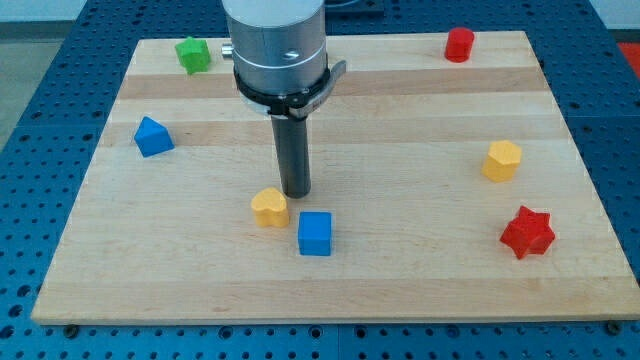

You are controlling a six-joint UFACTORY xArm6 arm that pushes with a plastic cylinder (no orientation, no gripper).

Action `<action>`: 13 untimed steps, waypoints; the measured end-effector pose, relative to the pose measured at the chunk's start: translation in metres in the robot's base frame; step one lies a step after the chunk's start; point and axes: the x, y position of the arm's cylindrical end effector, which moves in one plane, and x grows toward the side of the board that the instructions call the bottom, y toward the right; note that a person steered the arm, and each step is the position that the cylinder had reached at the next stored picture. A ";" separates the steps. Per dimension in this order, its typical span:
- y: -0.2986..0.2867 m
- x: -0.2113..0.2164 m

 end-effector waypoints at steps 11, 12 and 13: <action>-0.054 0.107; -0.054 0.126; -0.058 0.133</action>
